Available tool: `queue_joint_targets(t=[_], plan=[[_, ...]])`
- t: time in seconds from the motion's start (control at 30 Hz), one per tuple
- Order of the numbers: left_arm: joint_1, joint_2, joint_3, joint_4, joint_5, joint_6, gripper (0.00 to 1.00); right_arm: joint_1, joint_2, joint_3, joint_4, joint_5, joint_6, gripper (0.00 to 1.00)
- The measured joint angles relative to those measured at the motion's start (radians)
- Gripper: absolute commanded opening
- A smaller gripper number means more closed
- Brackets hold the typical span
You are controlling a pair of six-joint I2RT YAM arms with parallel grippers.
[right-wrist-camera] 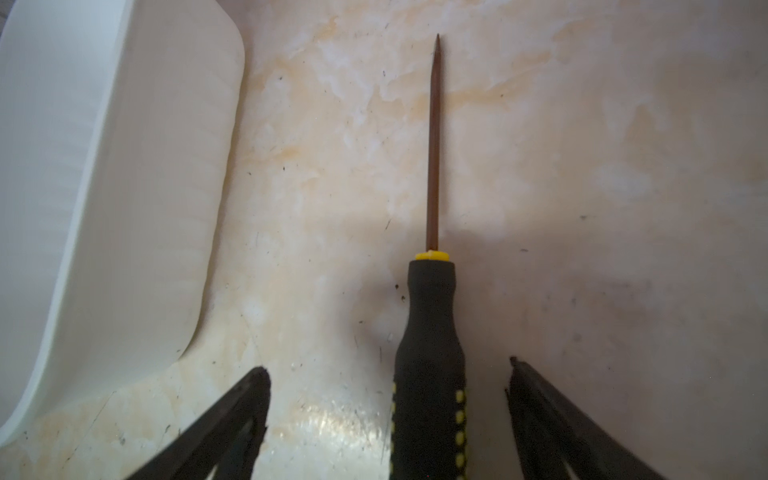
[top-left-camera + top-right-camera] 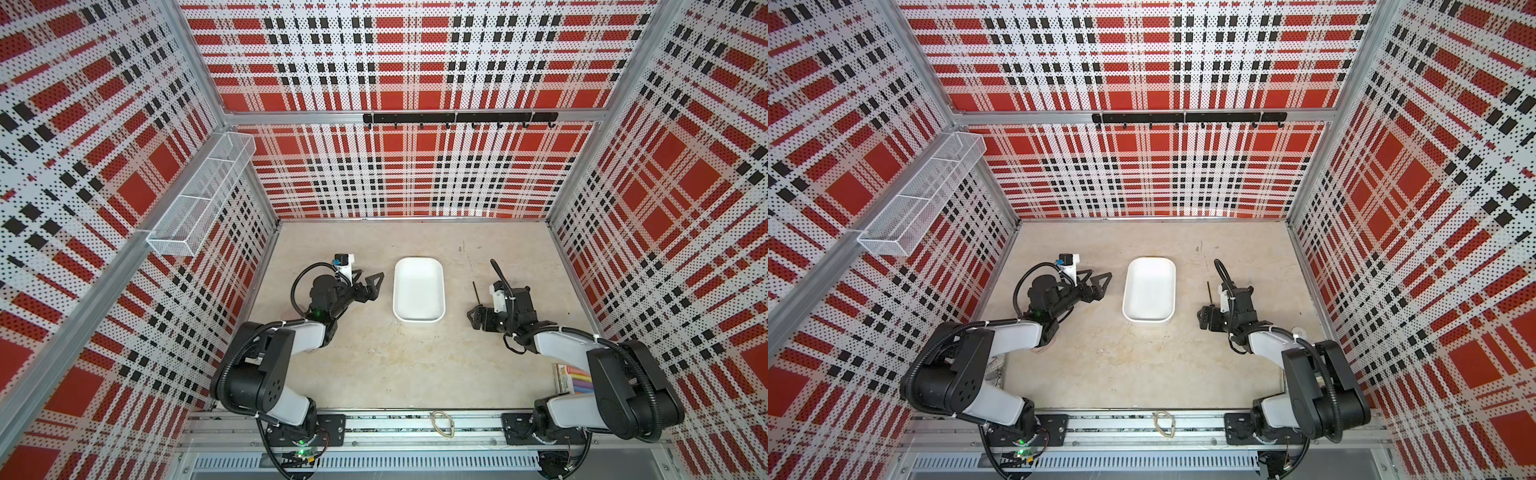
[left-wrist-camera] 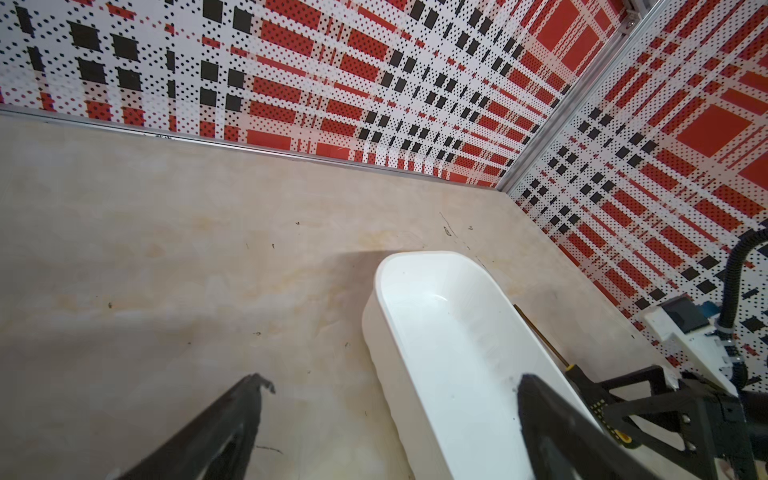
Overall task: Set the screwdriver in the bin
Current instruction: 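Close the right gripper on the screwdriver handle and lift it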
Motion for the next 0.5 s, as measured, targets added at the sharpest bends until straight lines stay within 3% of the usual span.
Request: queue_joint_targets(t=[0.5], plan=[[-0.002, 0.041, 0.064, -0.097, 0.04, -0.005, 0.98, 0.042, 0.018, 0.028, -0.053, 0.095, 0.034, 0.57]])
